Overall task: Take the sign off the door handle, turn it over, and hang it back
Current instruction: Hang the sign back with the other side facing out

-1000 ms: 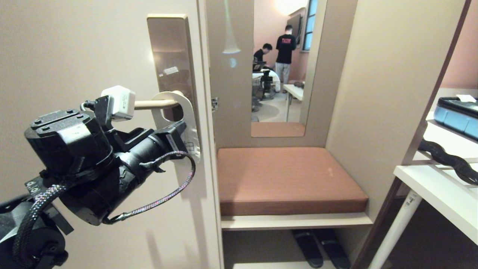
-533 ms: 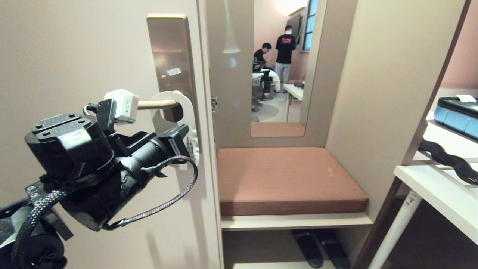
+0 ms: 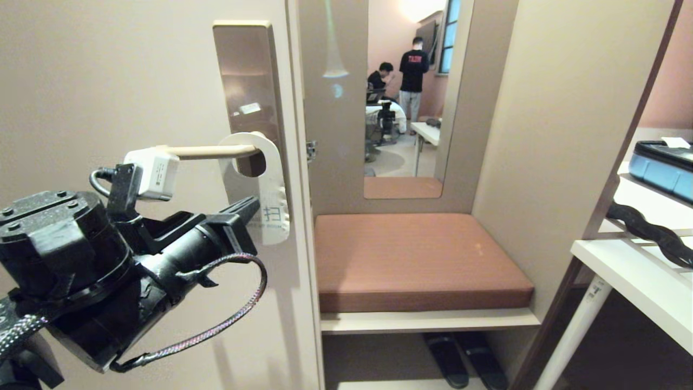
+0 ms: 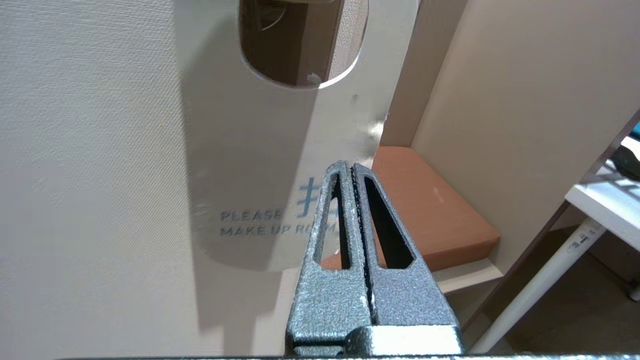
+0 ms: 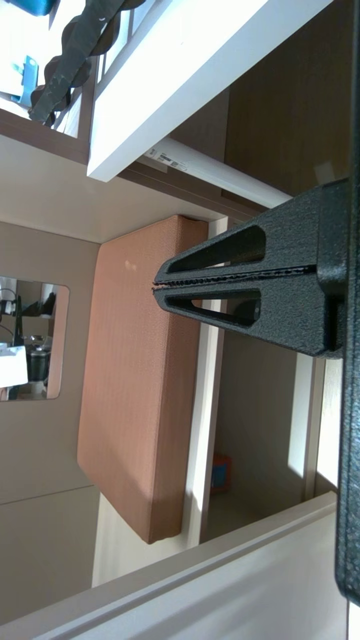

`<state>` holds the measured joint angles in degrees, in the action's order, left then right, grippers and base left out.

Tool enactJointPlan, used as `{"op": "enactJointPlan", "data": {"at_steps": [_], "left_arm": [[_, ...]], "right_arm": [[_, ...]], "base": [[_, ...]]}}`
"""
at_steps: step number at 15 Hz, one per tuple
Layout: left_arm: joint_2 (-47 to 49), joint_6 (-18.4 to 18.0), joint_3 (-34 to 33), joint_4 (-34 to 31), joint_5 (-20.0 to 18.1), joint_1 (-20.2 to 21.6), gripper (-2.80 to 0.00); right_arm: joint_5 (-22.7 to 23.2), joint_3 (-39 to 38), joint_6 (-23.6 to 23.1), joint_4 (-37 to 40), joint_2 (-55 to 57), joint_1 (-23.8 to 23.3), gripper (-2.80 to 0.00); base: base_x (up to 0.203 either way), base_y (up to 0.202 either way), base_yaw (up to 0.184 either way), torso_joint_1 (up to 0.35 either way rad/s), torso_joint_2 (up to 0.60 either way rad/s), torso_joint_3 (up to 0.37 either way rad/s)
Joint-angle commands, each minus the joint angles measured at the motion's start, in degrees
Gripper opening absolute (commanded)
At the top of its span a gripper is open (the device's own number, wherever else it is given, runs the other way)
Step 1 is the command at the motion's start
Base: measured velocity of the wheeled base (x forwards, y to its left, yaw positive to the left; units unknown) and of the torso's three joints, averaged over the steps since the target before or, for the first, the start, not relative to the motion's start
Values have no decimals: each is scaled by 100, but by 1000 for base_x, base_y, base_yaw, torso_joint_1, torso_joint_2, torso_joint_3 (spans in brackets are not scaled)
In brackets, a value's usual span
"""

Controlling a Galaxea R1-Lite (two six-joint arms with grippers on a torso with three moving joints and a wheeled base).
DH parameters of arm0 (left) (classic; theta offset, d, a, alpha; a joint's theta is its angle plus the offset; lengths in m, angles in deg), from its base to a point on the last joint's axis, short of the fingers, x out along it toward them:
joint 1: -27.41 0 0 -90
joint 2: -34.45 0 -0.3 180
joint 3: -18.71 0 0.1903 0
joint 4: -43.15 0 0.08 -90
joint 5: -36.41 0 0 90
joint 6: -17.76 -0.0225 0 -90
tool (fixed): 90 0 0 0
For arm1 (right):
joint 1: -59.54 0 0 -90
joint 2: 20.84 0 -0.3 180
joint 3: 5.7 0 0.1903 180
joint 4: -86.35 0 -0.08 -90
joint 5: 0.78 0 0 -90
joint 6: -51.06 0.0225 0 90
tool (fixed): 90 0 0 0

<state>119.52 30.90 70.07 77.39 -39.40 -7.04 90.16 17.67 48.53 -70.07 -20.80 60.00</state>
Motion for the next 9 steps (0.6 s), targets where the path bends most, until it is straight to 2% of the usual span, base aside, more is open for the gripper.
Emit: {"op": "enactJointPlan", "data": {"at_steps": [1, 4, 9], "left_arm": [[-393, -67, -363, 29, 6, 5, -280], [-810, -171, -802, 20, 7, 202, -280], [-1386, -618, -1412, -10, -28, 1232, -280]], "right_arm": [[3, 0, -3, 0, 5, 1, -280], [3, 0, -3, 1, 5, 2, -280], [3, 0, -3, 4, 5, -1, -280]], "base": [[0, 0, 0, 0, 0, 0], [0, 0, 0, 0, 0, 0], [0, 0, 0, 0, 0, 0]]}}
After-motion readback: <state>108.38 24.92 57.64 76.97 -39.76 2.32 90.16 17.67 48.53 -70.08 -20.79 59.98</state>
